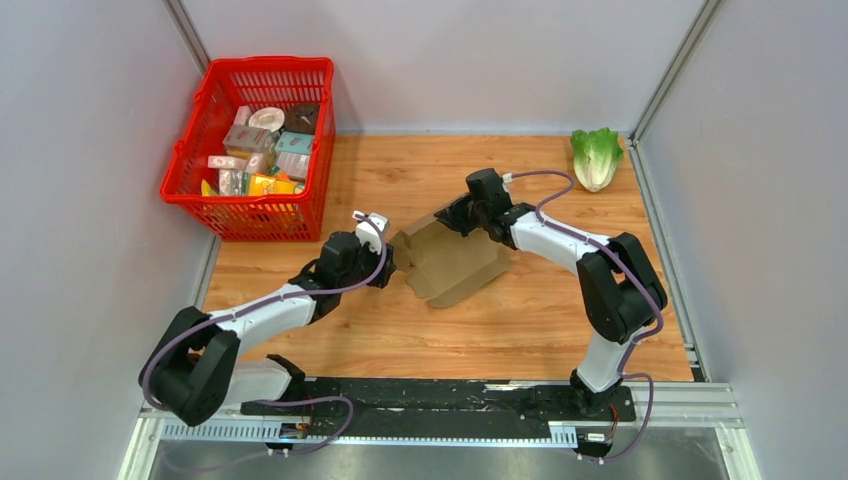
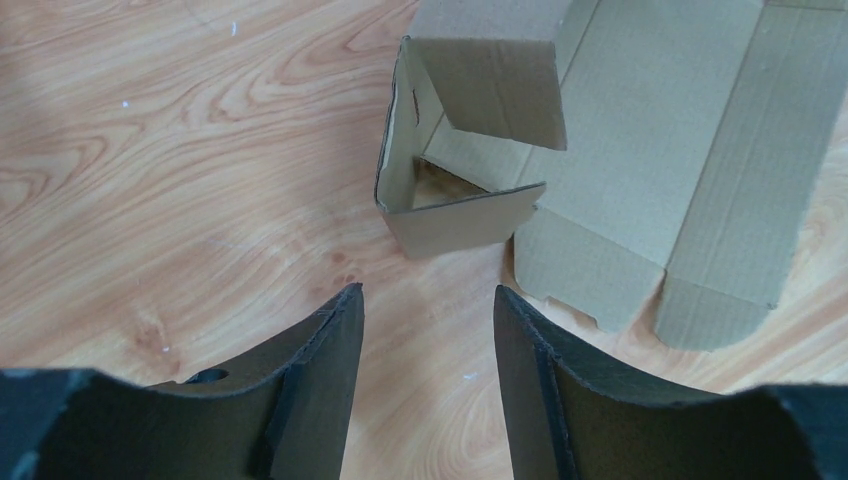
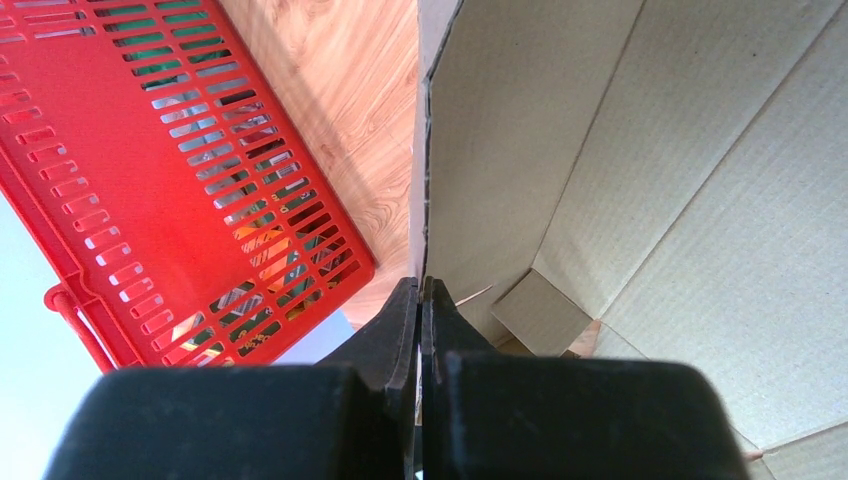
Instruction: Fold the paper box
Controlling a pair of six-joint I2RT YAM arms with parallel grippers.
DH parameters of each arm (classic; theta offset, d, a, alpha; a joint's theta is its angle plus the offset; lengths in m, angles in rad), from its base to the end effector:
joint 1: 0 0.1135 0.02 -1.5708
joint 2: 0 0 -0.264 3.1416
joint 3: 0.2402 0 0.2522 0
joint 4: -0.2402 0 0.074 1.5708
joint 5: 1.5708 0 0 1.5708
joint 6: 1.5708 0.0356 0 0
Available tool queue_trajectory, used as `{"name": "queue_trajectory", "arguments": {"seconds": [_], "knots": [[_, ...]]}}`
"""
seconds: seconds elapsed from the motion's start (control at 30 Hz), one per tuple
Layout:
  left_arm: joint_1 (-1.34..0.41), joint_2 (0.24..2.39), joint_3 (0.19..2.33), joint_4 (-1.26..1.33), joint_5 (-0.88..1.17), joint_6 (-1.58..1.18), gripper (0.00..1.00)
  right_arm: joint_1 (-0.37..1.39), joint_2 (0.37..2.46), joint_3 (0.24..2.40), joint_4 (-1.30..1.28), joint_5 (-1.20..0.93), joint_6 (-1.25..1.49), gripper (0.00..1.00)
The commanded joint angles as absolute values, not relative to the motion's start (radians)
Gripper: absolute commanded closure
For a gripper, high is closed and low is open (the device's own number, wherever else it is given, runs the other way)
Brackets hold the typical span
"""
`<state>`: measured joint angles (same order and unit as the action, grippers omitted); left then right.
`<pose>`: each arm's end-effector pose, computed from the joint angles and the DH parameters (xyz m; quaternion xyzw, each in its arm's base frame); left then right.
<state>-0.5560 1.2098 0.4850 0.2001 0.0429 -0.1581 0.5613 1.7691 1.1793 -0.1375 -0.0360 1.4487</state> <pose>0.2071 -0.1305 0.1881 0.1817 0.8469 -0.1920 0.4614 0.3302 0.2091 0.2131 0.3850 0.8271 0.3543 0.2056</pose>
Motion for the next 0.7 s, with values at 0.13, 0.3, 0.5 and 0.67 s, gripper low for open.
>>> {"name": "queue_trajectory", "arguments": {"seconds": [0.13,0.3,0.5,0.67], "knots": [[-0.56,1.368,0.566,0.423,0.156,-0.101,0.49,0.56,1.755,1.152,-0.133,-0.037,1.44,1.0],[-0.586,1.414,0.597,0.443,0.172,-0.112,0.59,0.56,1.744,1.14,-0.121,-0.044,1.448,1.0],[-0.615,1.431,0.607,0.468,0.123,-0.126,0.68,0.561,1.743,1.123,-0.103,-0.051,1.473,1.0],[-0.623,1.427,0.598,0.486,0.003,-0.182,0.69,0.564,1.732,1.098,-0.078,-0.048,1.494,1.0]]}}
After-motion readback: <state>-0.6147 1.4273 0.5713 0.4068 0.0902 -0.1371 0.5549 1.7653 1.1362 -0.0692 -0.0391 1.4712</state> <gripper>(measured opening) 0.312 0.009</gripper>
